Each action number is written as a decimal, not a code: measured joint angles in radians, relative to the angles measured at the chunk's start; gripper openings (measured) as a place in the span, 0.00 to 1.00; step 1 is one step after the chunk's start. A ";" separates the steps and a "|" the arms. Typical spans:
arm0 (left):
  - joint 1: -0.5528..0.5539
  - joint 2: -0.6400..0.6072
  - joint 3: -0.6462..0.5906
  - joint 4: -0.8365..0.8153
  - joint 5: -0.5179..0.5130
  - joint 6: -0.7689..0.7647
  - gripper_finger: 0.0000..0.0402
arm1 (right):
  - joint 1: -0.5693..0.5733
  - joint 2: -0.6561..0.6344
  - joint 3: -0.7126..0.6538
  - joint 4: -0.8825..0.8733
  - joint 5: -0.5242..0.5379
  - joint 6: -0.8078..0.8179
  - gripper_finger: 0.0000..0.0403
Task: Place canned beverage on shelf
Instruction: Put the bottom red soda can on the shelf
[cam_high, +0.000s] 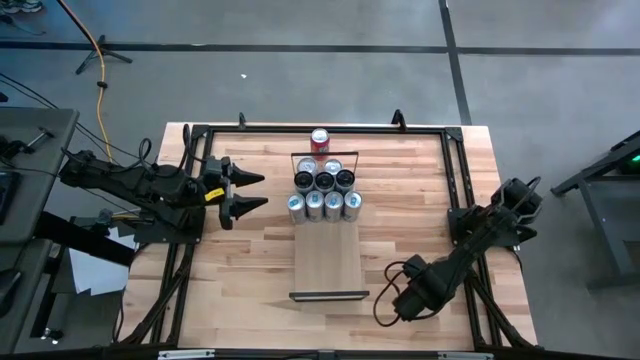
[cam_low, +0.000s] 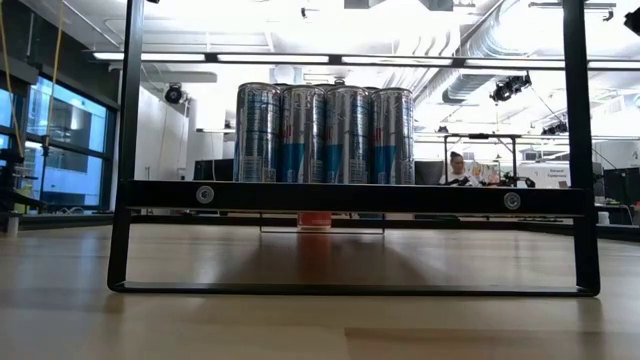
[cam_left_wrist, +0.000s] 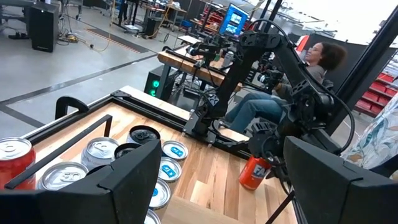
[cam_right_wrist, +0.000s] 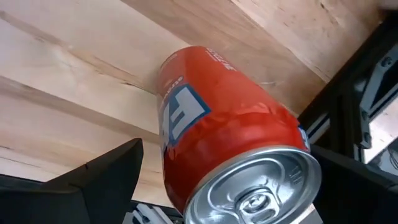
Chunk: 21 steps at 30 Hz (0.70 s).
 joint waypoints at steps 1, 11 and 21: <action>0.000 0.000 0.000 0.000 0.000 0.000 0.74 | 0.000 0.000 0.000 0.007 0.003 0.001 0.97; 0.000 0.000 0.000 0.001 0.000 -0.002 0.74 | -0.013 -0.001 0.000 0.033 0.000 -0.012 0.75; 0.000 0.000 0.000 0.003 0.000 -0.001 0.74 | -0.026 -0.090 0.158 -0.182 0.084 -0.082 0.72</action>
